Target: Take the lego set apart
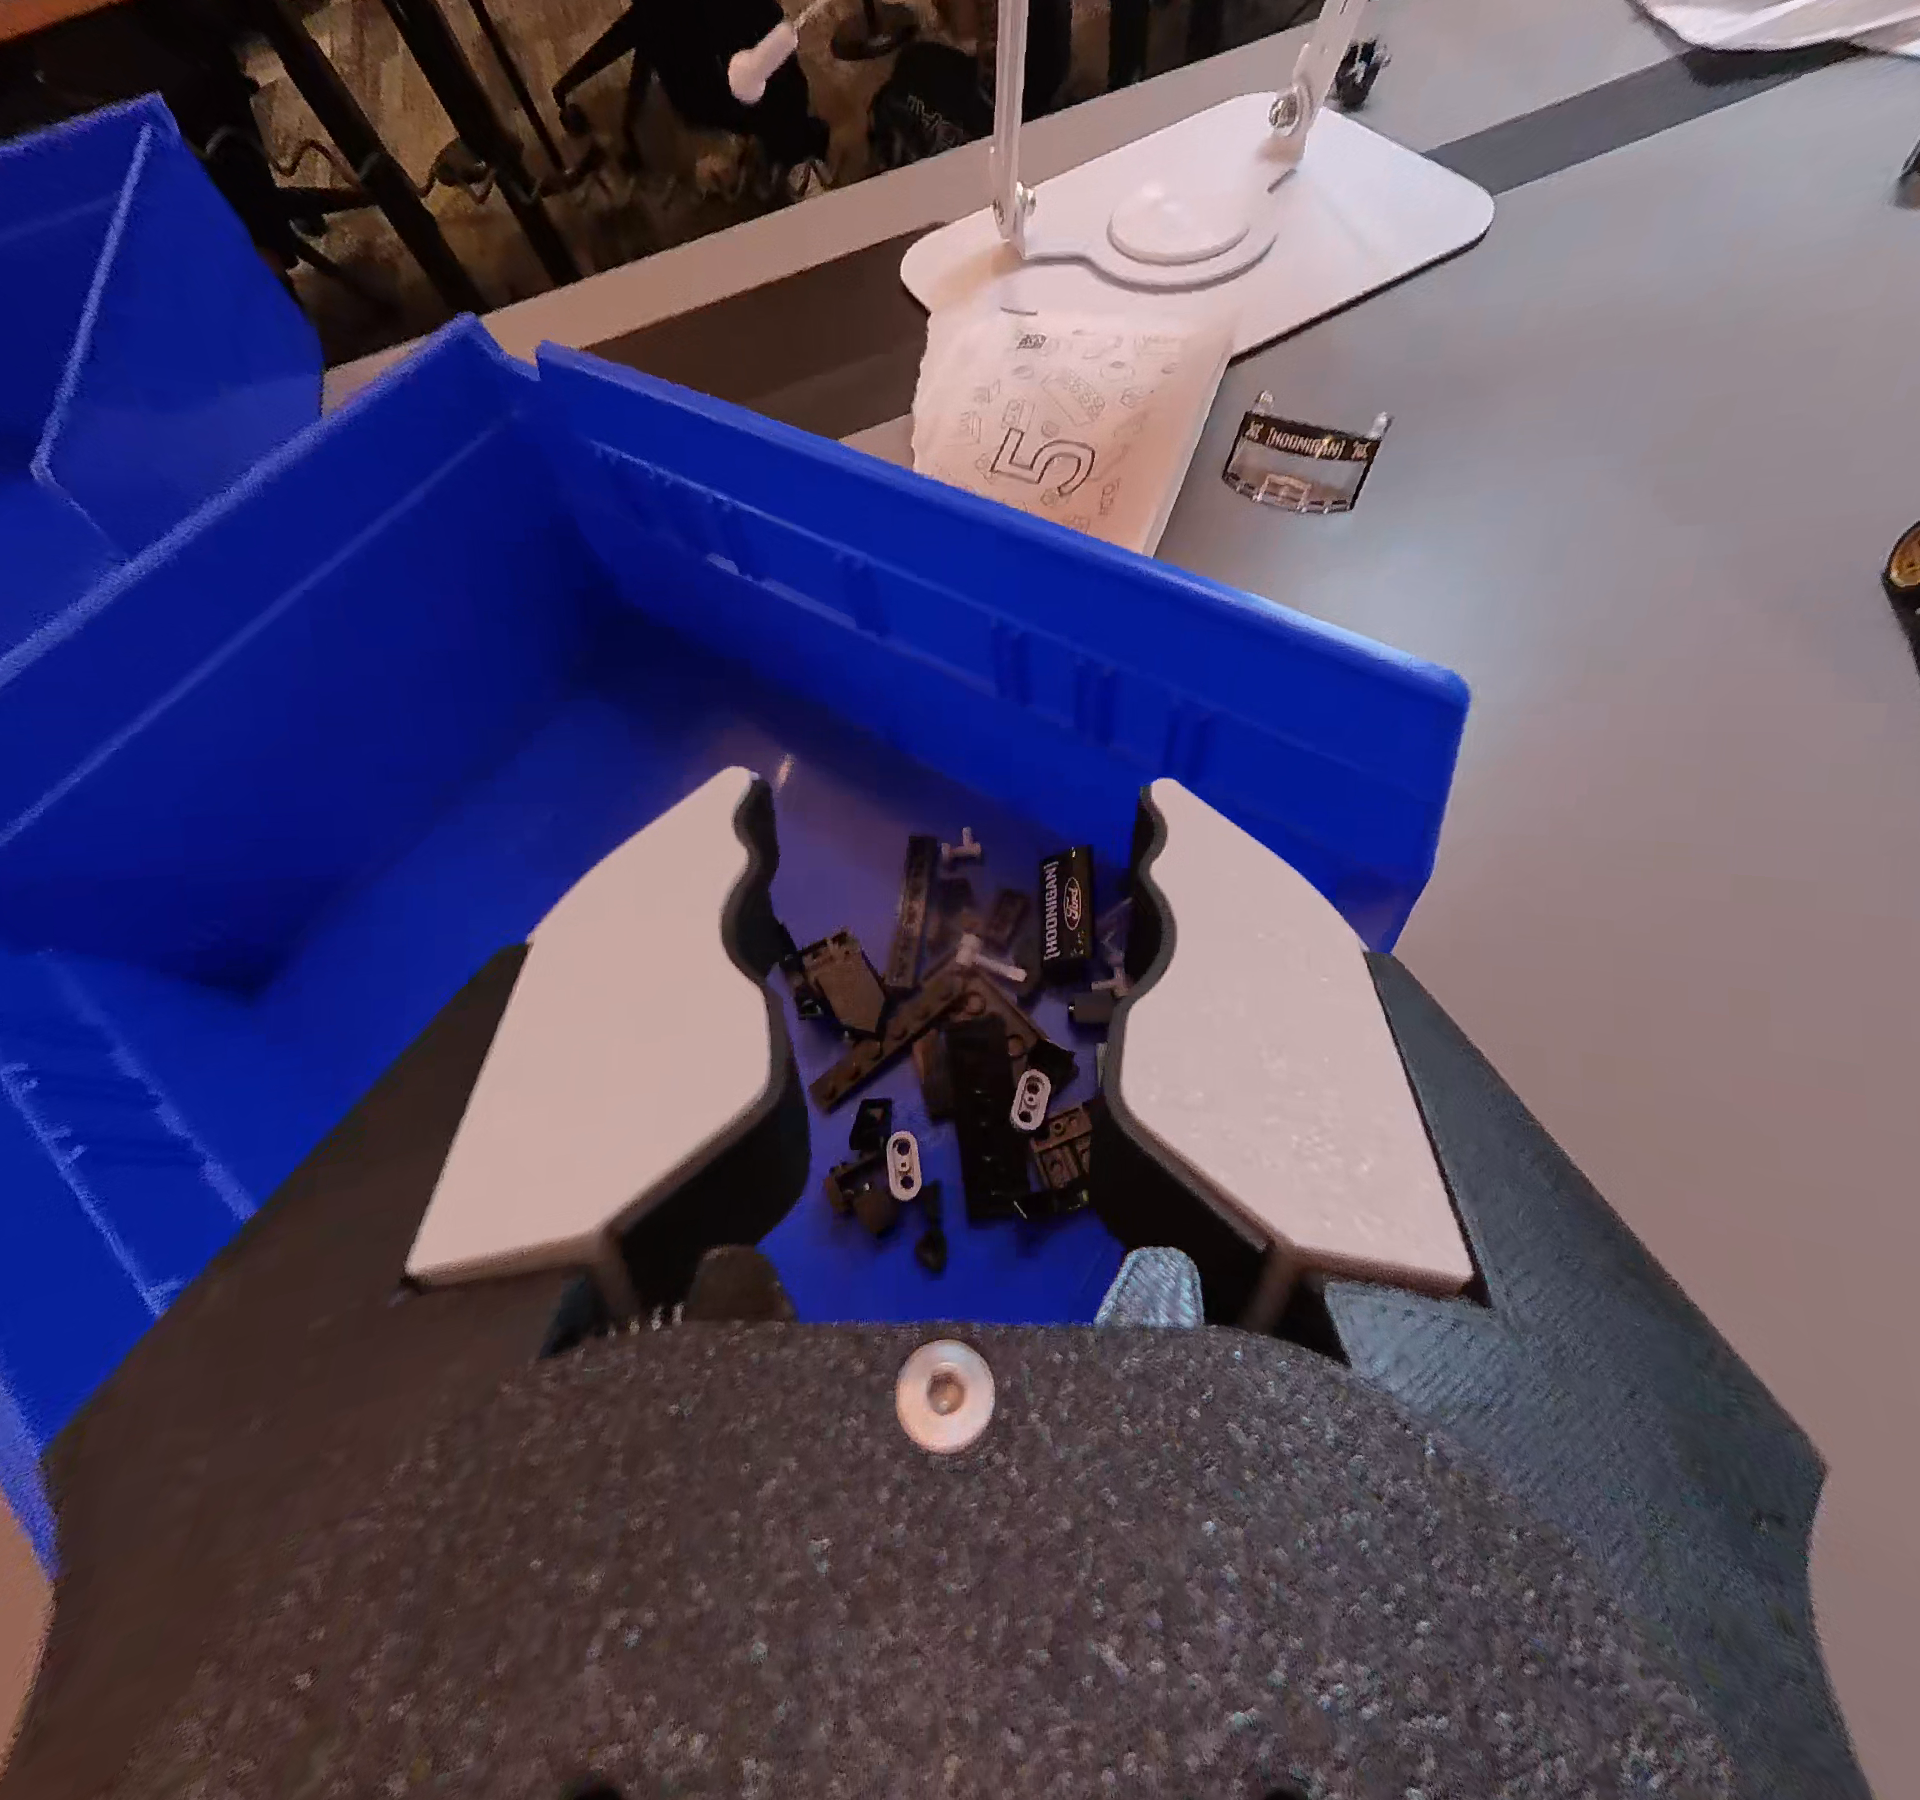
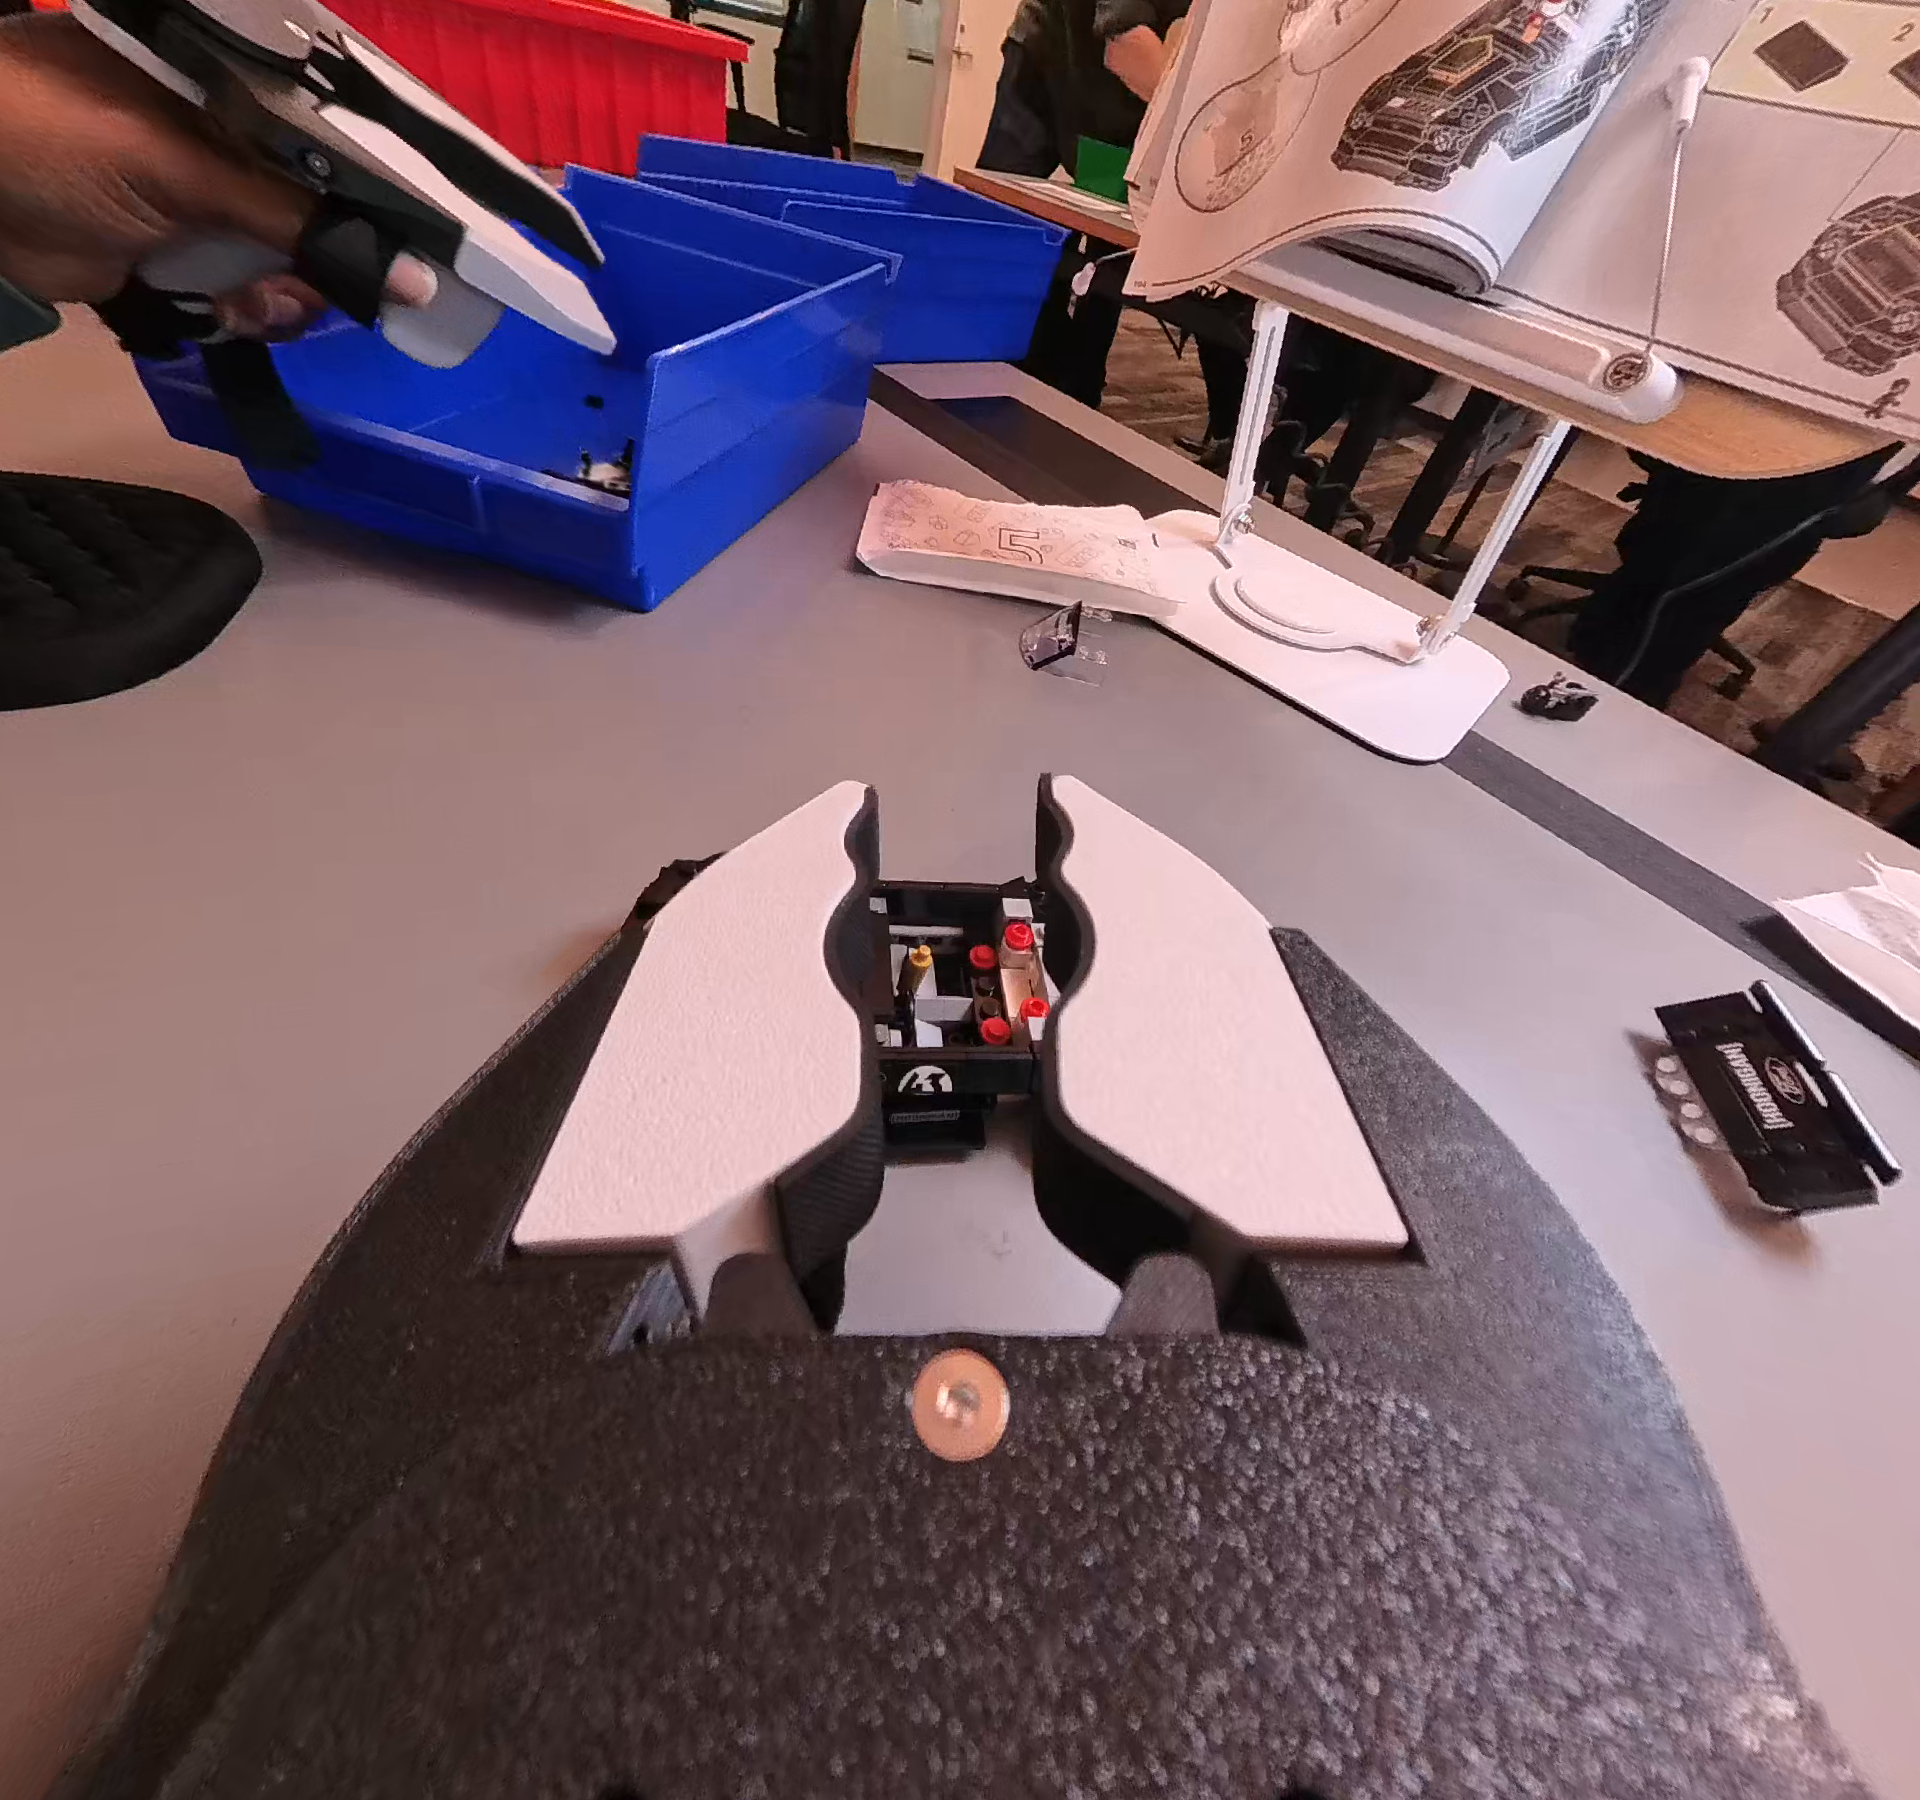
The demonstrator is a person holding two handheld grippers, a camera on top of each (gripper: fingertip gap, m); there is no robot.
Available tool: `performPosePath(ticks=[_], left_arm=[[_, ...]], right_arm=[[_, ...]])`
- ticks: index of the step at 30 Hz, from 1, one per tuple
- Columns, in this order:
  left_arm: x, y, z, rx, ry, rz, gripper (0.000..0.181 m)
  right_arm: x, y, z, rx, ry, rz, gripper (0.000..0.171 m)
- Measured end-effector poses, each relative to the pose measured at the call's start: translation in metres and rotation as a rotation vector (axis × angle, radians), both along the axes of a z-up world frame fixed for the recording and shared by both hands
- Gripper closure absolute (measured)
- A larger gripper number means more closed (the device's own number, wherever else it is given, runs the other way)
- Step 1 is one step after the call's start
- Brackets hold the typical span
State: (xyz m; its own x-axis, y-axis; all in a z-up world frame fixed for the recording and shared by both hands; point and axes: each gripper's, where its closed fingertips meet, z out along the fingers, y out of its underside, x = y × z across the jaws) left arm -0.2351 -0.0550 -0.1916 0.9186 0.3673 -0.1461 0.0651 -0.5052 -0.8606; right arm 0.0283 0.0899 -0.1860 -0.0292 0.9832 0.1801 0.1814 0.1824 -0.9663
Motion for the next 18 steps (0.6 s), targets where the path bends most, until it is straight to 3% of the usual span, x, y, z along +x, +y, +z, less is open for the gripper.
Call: performPosePath(ticks=[10,13,18], left_arm=[[0.014,0.009,0.048,0.279,0.125,-0.070,0.122],[0.017,0.008,0.059,0.345,0.172,-0.079,0.133],[0.021,0.003,0.071,0.453,0.193,-0.074,0.167]], right_arm=[[0.001,0.003,0.001,-0.002,0.008,-0.019,0.143],[0.001,0.007,0.001,-0.008,0.011,-0.040,0.139],[0.003,0.016,0.005,-0.010,0.034,-0.092,0.128]])
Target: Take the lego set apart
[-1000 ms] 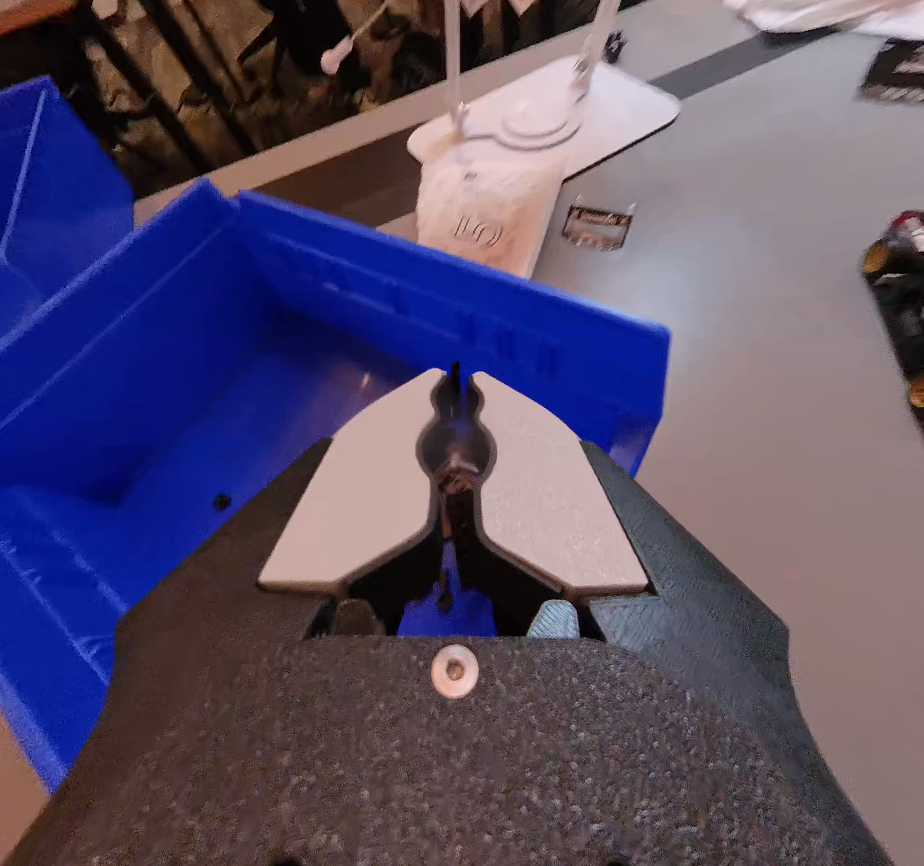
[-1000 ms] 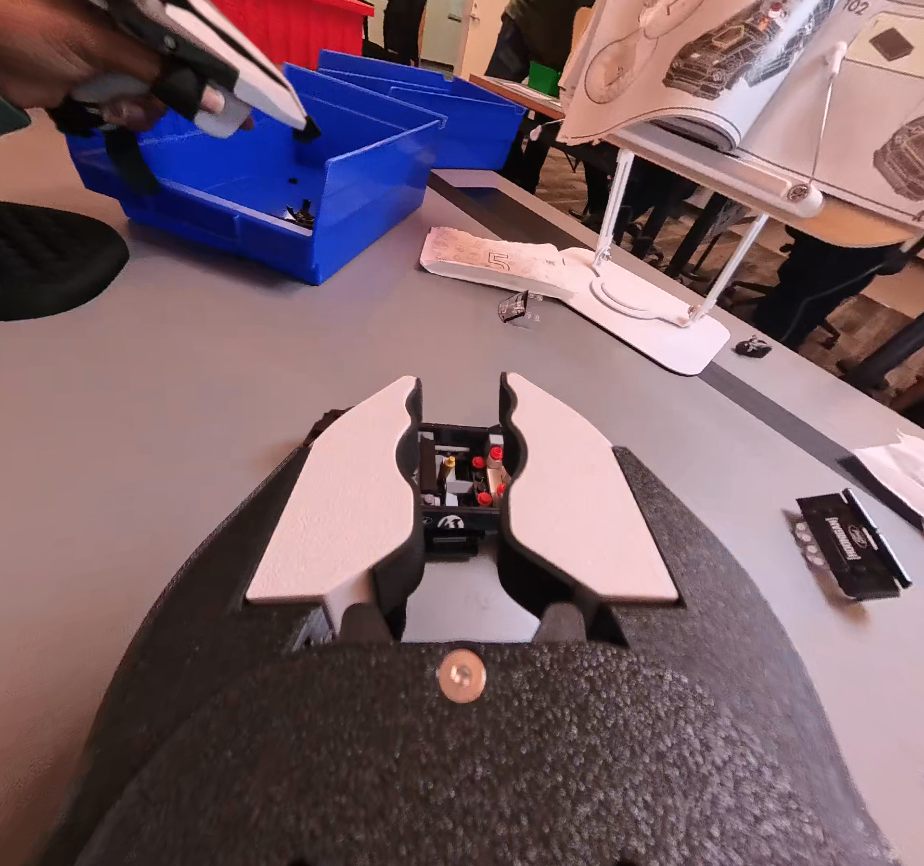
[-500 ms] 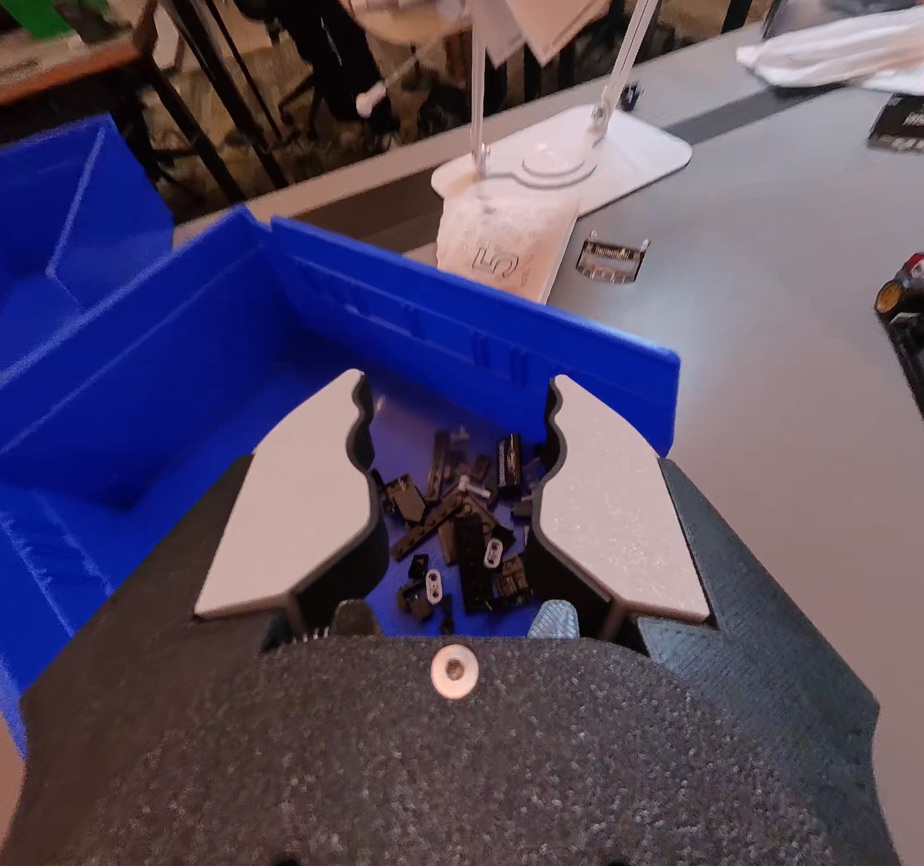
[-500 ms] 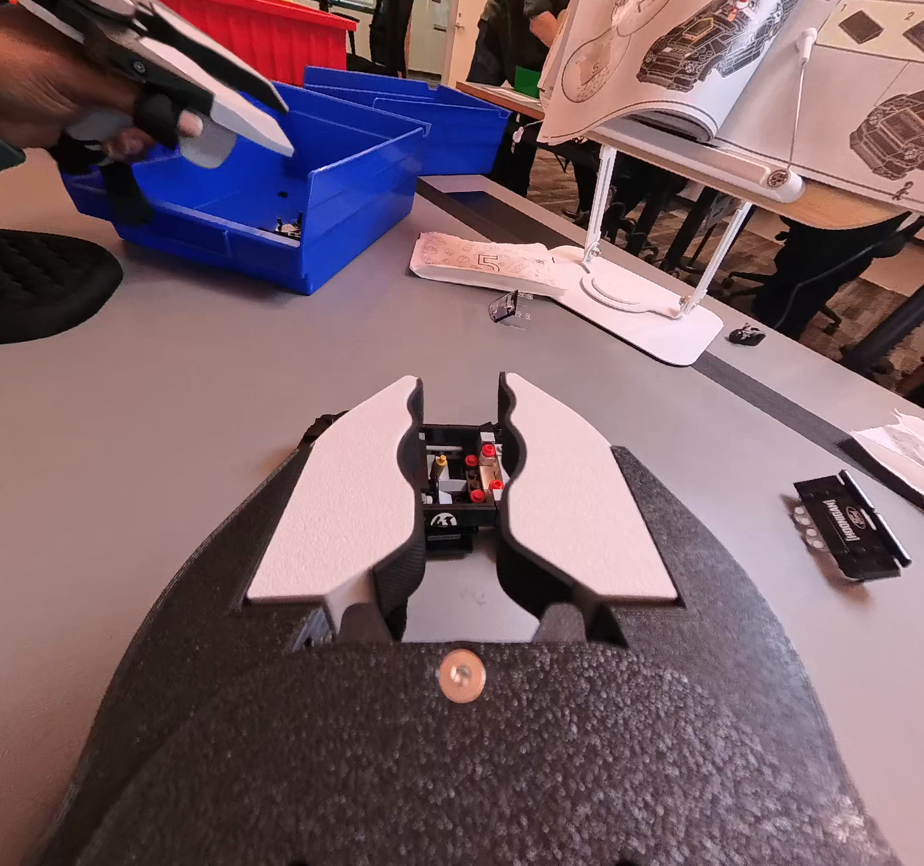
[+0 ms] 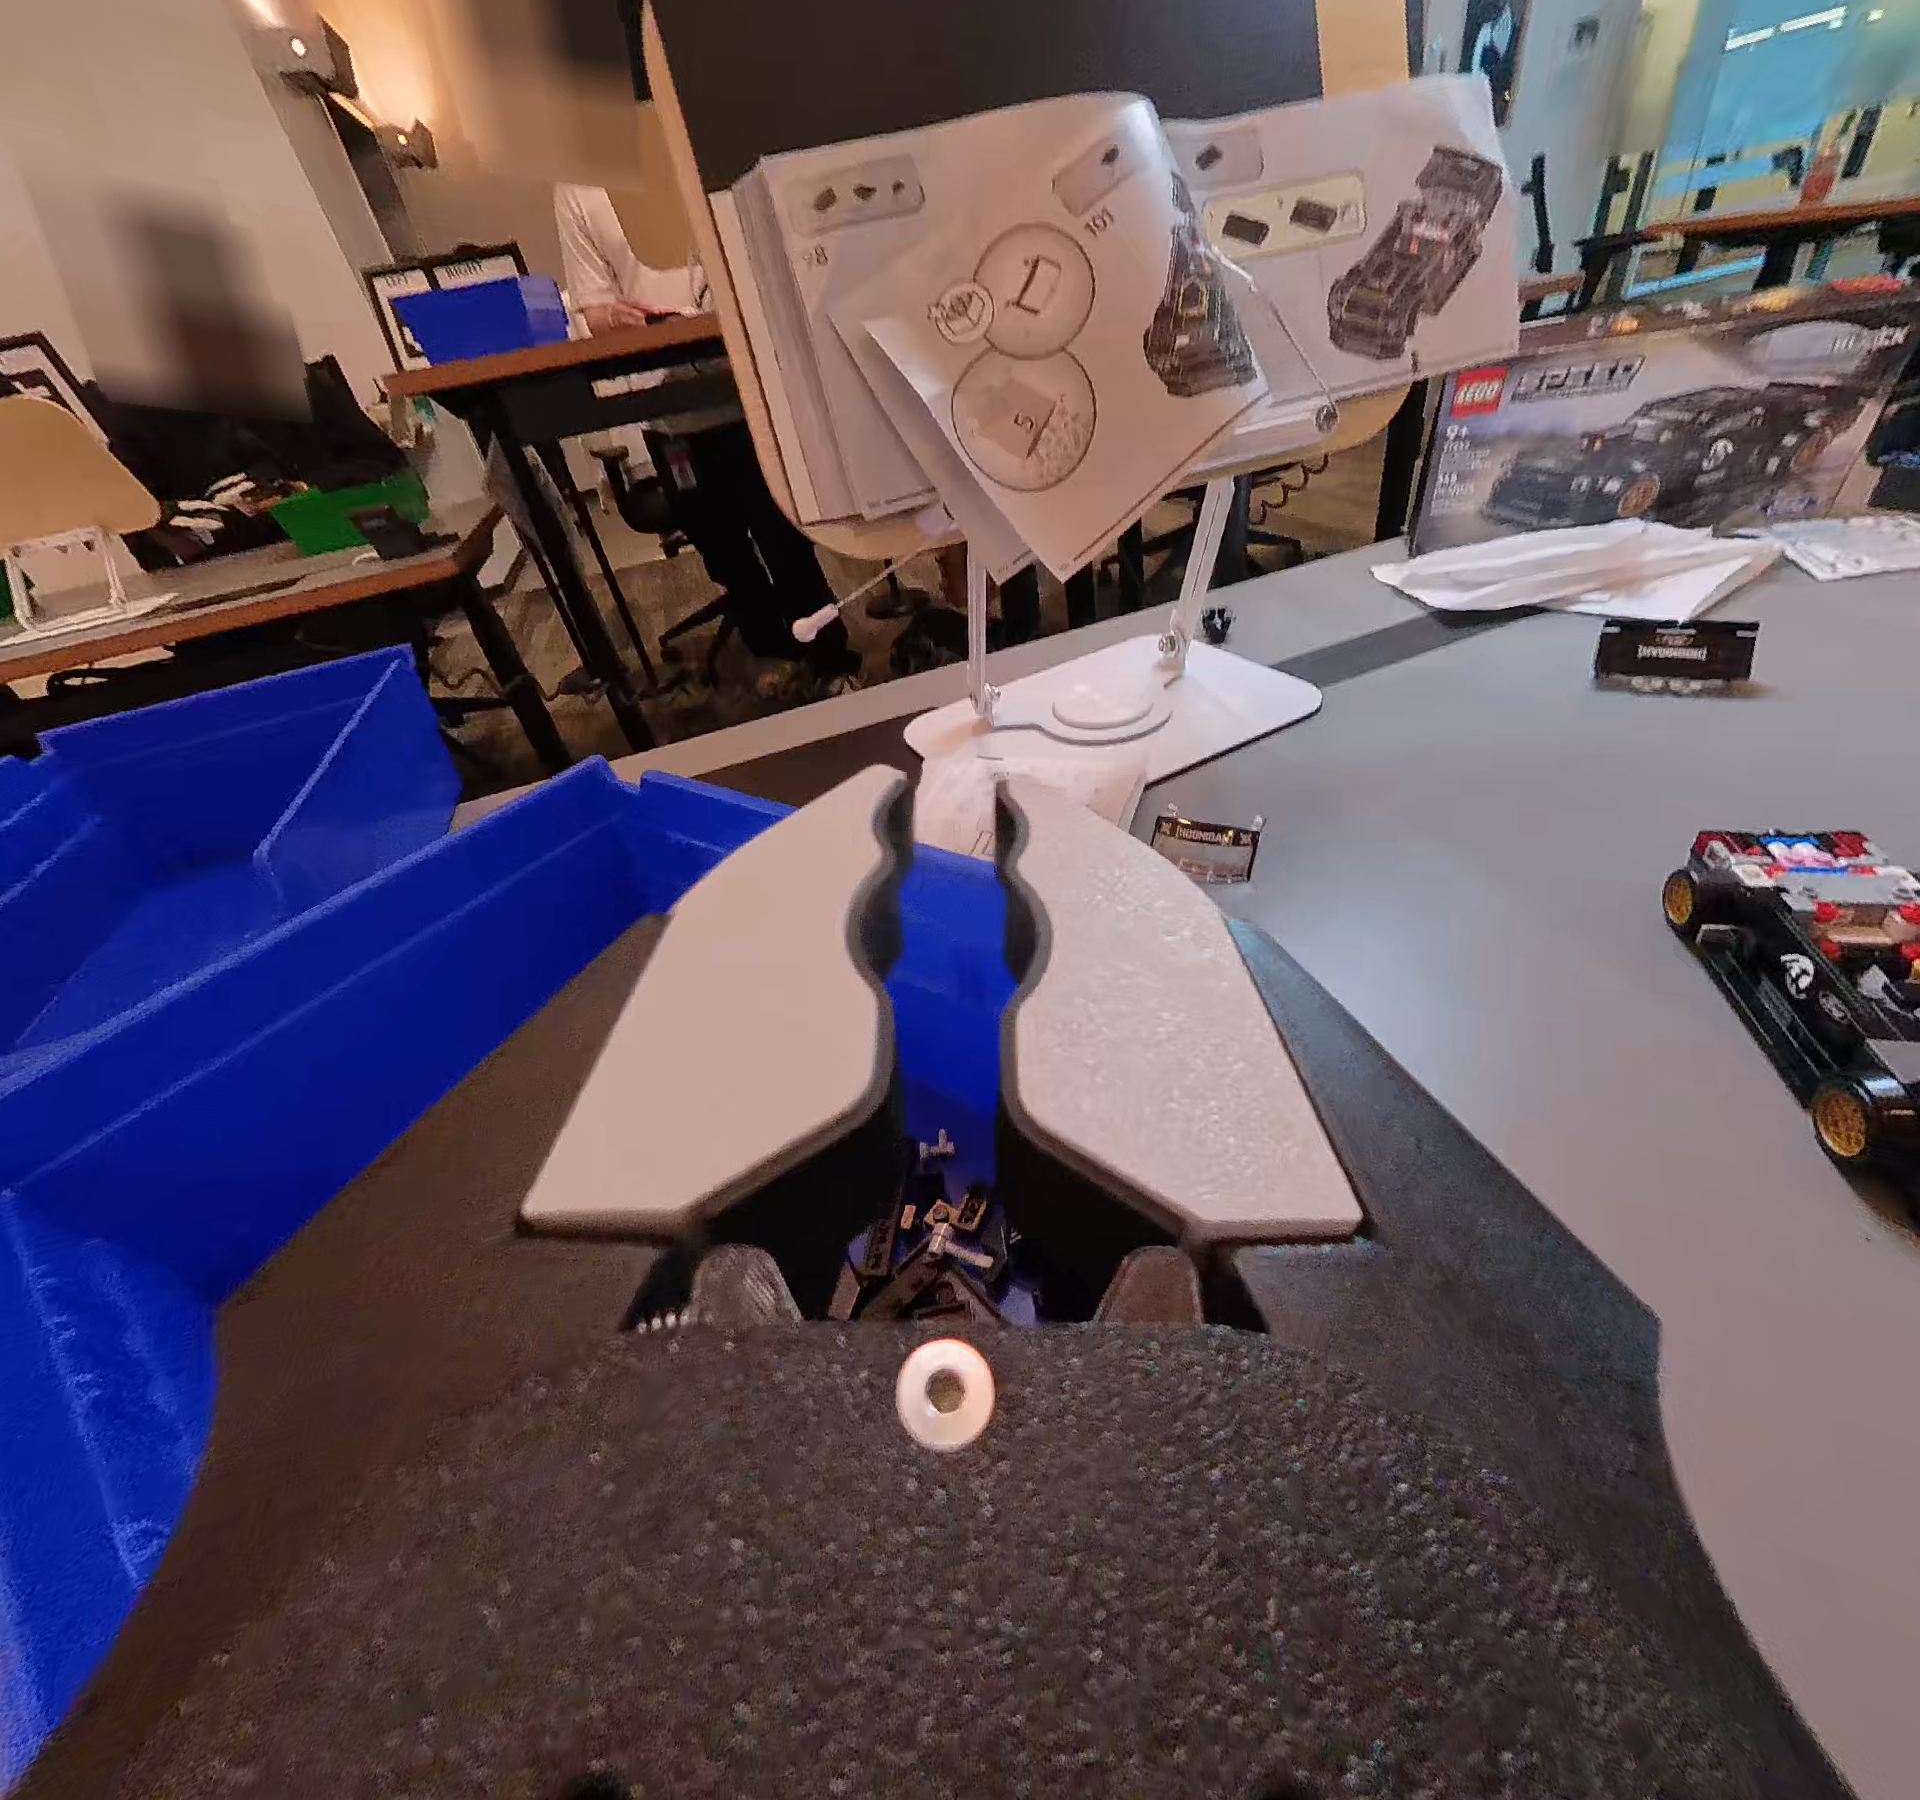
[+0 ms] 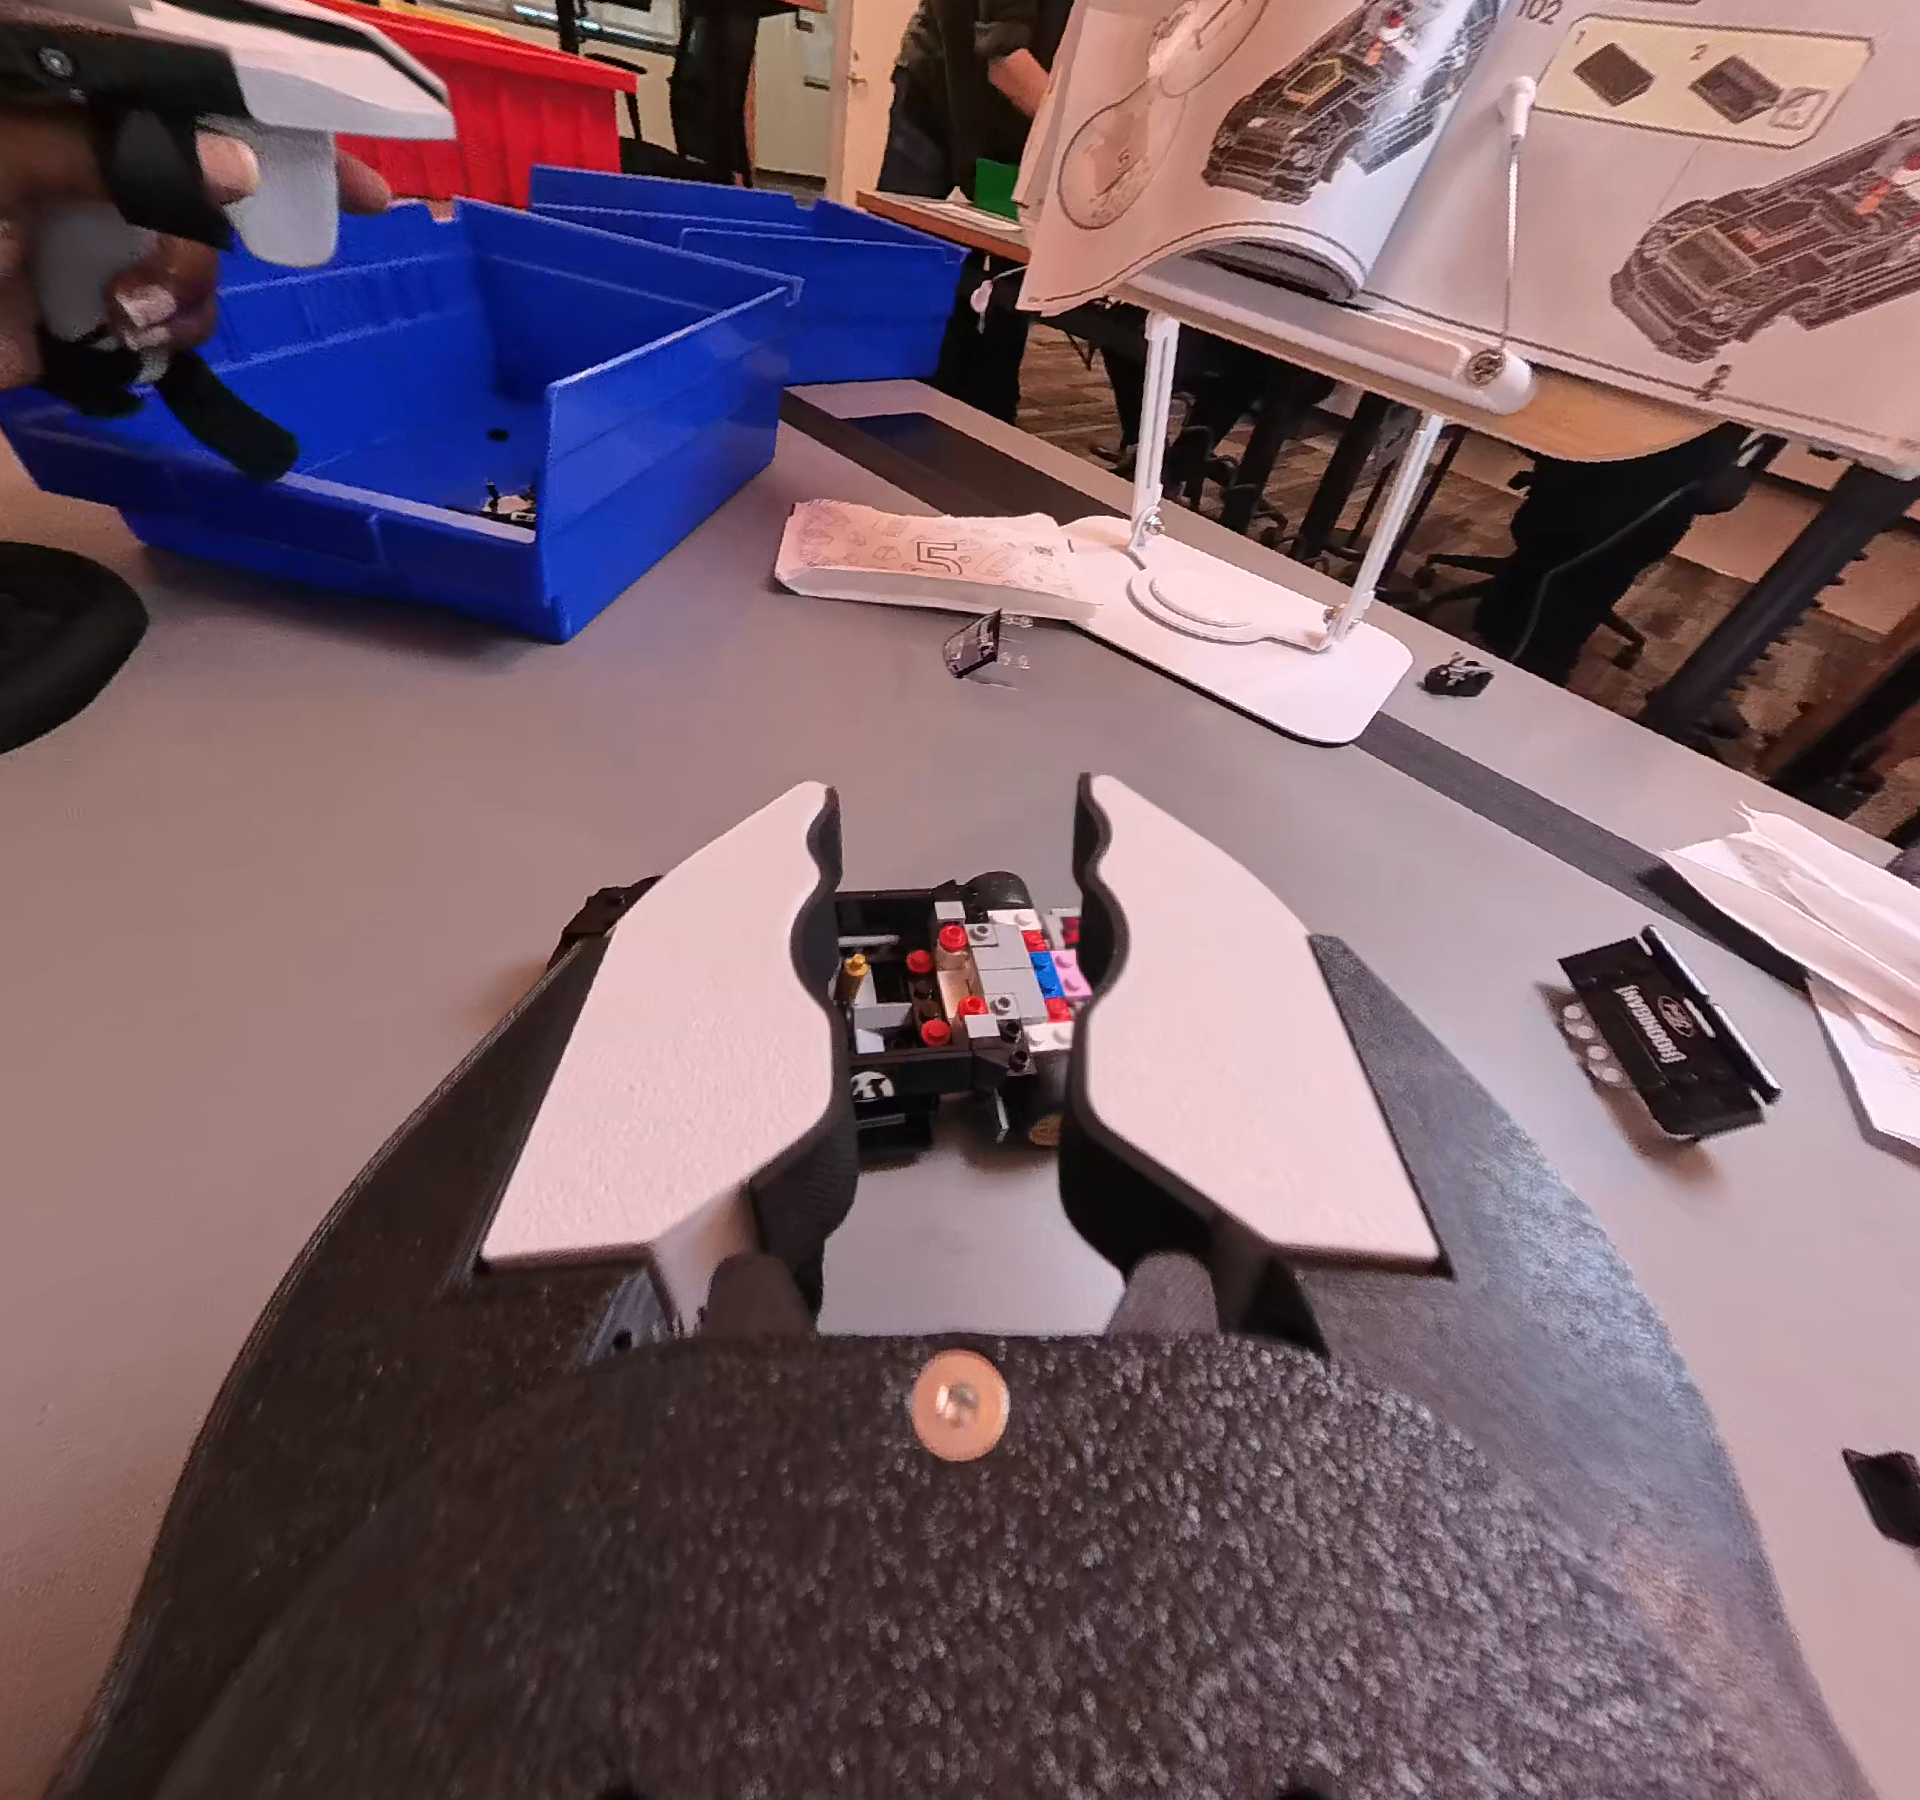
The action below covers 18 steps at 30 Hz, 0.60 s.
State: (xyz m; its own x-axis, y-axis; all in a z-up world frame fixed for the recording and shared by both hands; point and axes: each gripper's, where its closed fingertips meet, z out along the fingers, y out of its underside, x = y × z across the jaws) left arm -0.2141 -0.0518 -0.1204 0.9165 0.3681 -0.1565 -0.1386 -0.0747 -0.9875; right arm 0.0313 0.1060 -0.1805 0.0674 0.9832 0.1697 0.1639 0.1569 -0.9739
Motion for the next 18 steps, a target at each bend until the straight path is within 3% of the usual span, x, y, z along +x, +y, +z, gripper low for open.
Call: performPosePath(ticks=[2,6,9,10,18], left_arm=[[0.000,-0.003,0.002,0.023,0.012,0.011,0.181],[0.009,0.000,0.002,0.037,0.028,-0.023,0.181],[0.018,0.006,-0.002,0.011,0.053,-0.049,0.181],[0.021,0.008,-0.004,0.001,0.064,-0.054,0.181],[0.043,0.025,-0.023,-0.099,0.159,-0.114,0.181]], right_arm=[[0.001,0.003,0.001,-0.006,0.007,-0.013,0.126],[0.002,0.005,0.001,-0.012,0.011,-0.019,0.131],[0.002,0.002,-0.001,0.000,0.007,0.001,0.167],[0.002,0.002,-0.001,0.010,0.007,-0.002,0.171],[0.001,0.008,-0.010,0.003,-0.022,-0.011,0.171]])
